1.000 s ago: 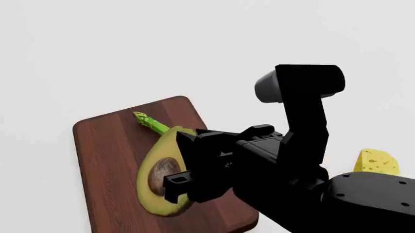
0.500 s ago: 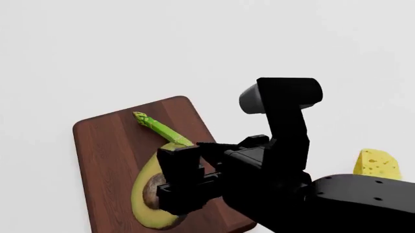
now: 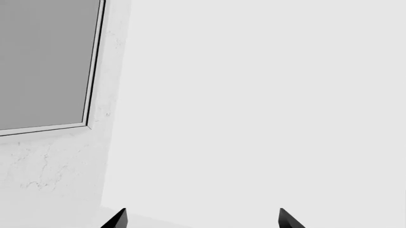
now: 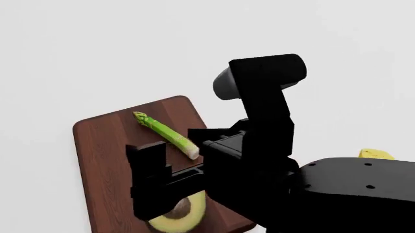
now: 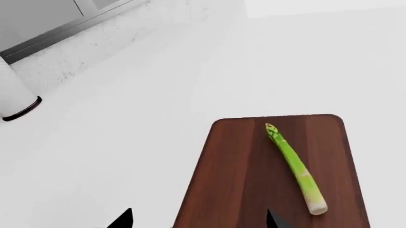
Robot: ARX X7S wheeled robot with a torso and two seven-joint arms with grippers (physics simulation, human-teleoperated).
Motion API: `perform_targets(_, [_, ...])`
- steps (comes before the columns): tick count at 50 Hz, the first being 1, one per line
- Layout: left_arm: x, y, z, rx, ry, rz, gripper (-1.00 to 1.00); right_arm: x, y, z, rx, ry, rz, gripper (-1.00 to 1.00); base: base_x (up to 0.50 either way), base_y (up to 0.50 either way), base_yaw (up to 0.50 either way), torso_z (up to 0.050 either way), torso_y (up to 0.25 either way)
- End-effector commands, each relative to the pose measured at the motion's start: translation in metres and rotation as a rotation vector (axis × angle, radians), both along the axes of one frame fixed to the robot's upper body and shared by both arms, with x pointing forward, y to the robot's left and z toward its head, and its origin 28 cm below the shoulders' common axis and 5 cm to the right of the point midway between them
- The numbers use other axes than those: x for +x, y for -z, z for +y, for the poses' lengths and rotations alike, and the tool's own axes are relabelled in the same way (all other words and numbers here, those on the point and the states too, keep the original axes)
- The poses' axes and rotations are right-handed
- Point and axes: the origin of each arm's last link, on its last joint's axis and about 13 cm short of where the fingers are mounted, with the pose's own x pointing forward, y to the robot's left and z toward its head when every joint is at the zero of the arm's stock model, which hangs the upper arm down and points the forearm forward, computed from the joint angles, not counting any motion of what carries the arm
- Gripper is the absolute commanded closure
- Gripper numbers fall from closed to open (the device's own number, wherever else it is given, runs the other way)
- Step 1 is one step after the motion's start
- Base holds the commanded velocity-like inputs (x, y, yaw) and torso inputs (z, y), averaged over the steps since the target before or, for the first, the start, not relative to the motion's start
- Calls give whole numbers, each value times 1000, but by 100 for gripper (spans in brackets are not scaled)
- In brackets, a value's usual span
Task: Clear the non-vegetable object off the cutting board and place the vegetables onto it.
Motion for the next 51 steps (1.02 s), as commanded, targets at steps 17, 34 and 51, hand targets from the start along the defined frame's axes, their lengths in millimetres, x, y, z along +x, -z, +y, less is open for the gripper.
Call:
perform_targets(17, [-4, -2, 0, -1, 10, -4, -100, -73, -47, 13, -174, 74, -160, -100, 0, 0, 0, 0, 0])
perform_targets(34, [-6, 1, 2, 6, 10, -4, -100, -146, -78, 16, -328, 246, -286, -100, 0, 0, 0, 0, 0])
perform_targets(51, [-18, 17, 3, 14, 32, 25, -100, -191, -79, -3, -450, 496, -396, -100, 0, 0, 0, 0, 0])
